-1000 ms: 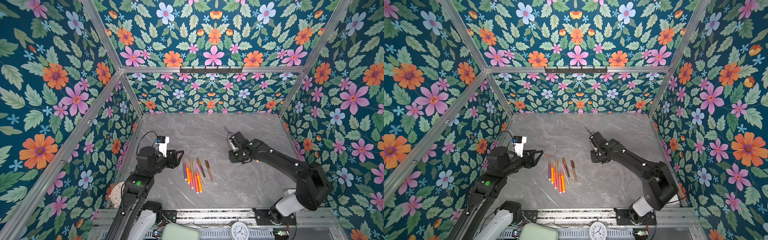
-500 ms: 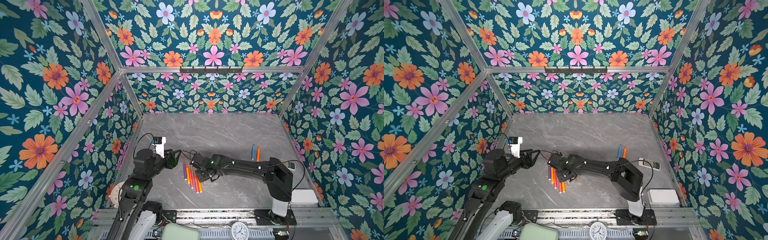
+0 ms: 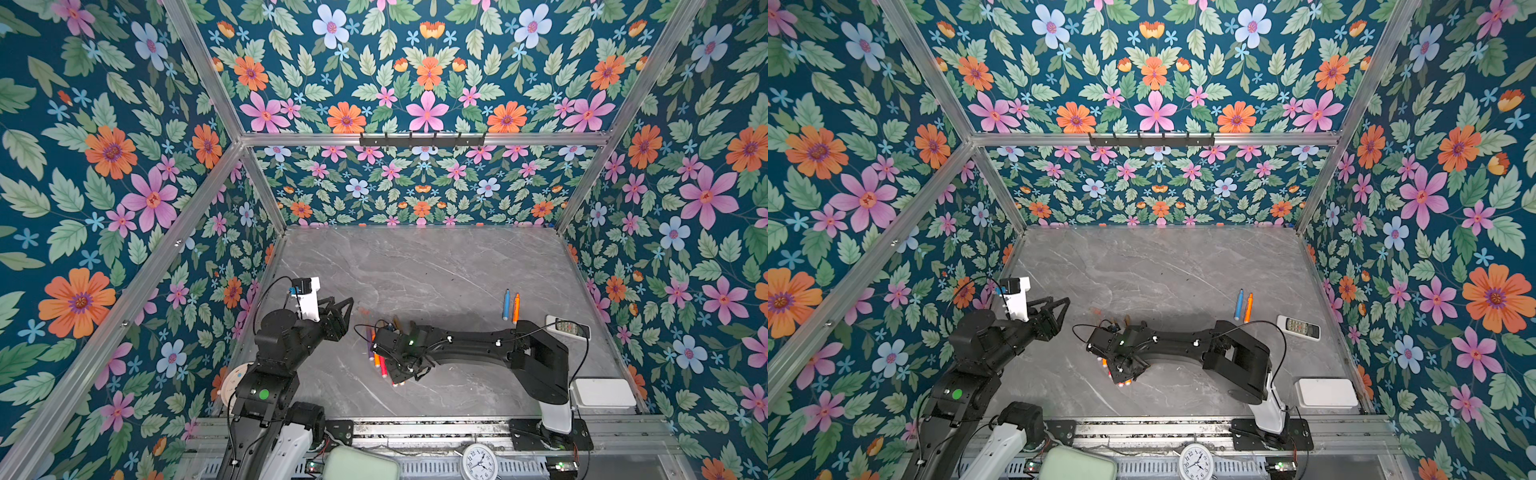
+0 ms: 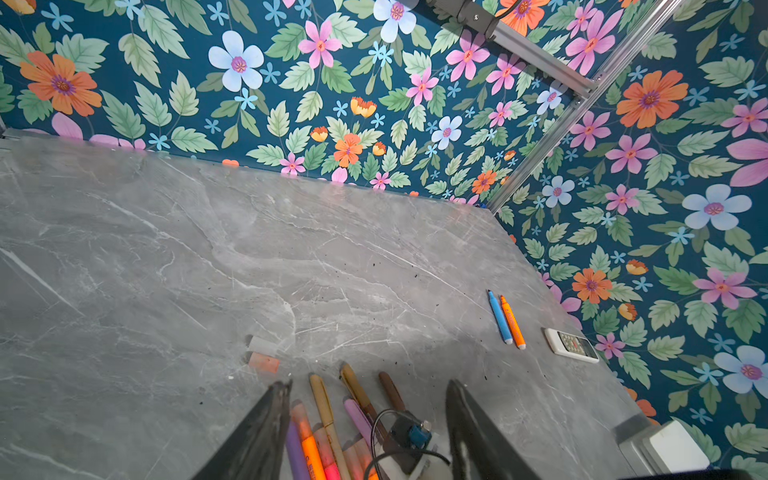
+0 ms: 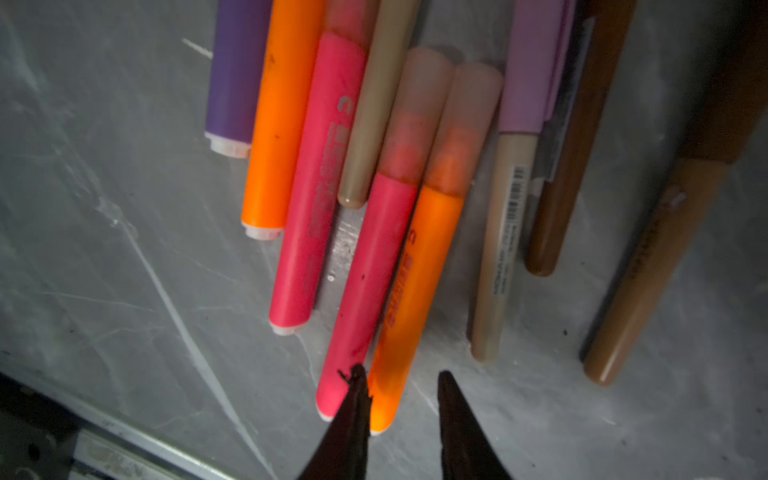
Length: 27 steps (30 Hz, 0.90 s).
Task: Open the pen caps
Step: 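Grasp the capped orange highlighter barrel with the right gripper, then lift the orange highlighter toward the left gripper while the left arm reaches for its cap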
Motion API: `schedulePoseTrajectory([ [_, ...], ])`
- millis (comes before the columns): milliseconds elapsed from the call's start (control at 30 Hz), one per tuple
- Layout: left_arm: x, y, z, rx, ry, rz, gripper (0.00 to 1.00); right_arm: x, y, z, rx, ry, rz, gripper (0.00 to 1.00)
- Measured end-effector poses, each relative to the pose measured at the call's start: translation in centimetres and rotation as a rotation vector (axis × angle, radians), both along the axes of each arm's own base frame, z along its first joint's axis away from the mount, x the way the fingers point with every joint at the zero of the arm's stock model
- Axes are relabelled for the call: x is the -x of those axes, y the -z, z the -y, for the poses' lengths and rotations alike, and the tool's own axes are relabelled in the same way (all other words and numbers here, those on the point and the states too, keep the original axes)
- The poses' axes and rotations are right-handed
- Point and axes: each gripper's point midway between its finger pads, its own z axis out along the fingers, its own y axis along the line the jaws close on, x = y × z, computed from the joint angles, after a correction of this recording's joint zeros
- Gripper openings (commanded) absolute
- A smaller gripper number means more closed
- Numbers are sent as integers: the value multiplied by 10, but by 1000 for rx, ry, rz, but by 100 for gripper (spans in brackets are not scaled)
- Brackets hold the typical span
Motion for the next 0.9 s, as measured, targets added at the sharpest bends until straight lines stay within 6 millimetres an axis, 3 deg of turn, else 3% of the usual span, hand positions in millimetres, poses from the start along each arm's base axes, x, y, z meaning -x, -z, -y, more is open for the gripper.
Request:
schedulePoseTrajectory([
  [467,-1,0,-1,-1,-5,0,62,0,18,8,33,39,-3,22],
  [633,0,0,-1,0,-5,2,61,0,16,8,26,56,7,0],
  [767,-1,0,-1,0,-5,1,61,3,-12,12,0,46,49,0],
  [900,-4,4,0,-4,-3,-18,61,-1,-76,13,-131,52,149,0],
])
